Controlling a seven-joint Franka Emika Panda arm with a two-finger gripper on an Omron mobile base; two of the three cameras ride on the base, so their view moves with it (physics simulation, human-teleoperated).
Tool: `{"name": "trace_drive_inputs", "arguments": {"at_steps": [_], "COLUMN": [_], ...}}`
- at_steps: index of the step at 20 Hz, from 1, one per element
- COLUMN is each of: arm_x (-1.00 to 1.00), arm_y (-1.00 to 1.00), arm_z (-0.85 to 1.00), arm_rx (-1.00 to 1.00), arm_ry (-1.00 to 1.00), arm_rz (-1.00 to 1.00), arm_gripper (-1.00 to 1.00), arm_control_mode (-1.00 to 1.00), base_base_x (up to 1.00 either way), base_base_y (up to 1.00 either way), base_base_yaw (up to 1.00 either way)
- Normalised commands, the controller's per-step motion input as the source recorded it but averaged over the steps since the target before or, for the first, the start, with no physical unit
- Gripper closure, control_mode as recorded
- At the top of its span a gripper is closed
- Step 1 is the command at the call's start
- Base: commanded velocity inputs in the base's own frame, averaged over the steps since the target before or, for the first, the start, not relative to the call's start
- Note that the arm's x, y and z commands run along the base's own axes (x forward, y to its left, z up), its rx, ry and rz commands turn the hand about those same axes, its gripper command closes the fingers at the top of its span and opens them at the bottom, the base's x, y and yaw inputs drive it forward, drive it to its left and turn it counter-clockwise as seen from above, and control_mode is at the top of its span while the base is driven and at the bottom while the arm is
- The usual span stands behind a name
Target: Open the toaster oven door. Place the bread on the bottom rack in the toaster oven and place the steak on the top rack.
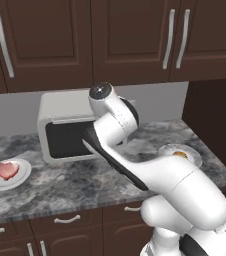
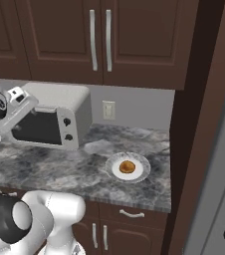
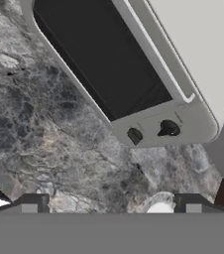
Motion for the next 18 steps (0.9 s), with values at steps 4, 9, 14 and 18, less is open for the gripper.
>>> {"name": "trace_drive_inputs", "arguments": {"at_steps": [4, 9, 14, 18], "arm_x": [0.24, 0.25, 0.29, 0.13], "arm_y": [0.50, 0.43, 0.44, 0.40], "arm_z": [-0.02, -0.10, -0.09, -0.09], "arm_rx": [-0.01, 0.00, -0.01, -0.05], "arm_ry": [-0.11, -0.05, -0.02, -0.06], "arm_rz": [0.07, 0.11, 0.12, 0.14], "arm_gripper": [-1.00, -1.00, -1.00, -1.00], "arm_control_mode": [-1.00, -1.00, -1.00, -1.00], "base_base_x": [0.00, 0.00, 0.00, 0.00], "base_base_y": [0.00, 0.00, 0.00, 0.00], "base_base_yaw": [0.00, 0.00, 0.00, 0.00]}}
